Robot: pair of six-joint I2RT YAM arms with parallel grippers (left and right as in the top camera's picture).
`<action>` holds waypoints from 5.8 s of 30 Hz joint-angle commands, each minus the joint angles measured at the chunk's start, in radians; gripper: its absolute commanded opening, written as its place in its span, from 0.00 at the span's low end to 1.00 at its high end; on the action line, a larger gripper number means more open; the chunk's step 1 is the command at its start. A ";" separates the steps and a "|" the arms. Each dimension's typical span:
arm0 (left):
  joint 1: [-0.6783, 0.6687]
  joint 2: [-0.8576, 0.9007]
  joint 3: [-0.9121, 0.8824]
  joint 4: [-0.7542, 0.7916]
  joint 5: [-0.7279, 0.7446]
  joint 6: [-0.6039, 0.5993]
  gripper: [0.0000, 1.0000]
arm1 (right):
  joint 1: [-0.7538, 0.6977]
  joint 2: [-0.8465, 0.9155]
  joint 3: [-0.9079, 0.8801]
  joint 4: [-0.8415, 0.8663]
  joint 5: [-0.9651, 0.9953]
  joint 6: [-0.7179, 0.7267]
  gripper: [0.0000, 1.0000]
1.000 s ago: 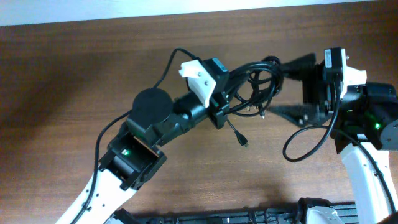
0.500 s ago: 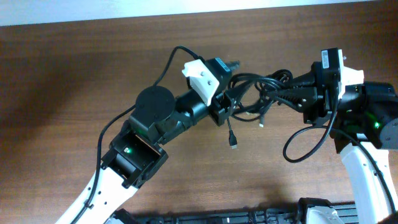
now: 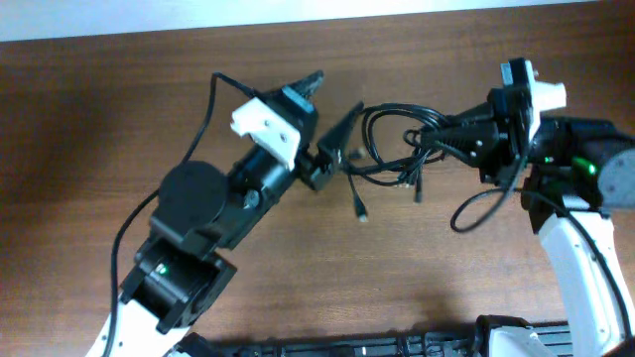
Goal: Untangle cables
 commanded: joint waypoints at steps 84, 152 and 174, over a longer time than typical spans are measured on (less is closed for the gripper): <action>0.140 0.072 0.010 -0.630 0.734 0.660 0.59 | 0.455 -0.117 0.370 -1.981 0.668 -1.814 0.04; 0.140 0.081 0.010 -0.207 0.235 0.082 0.00 | 0.452 -0.166 0.371 -1.888 1.119 -1.218 0.99; 0.140 0.082 0.010 -0.109 0.348 0.079 0.00 | 0.360 -0.164 0.371 -1.820 0.830 -1.216 0.33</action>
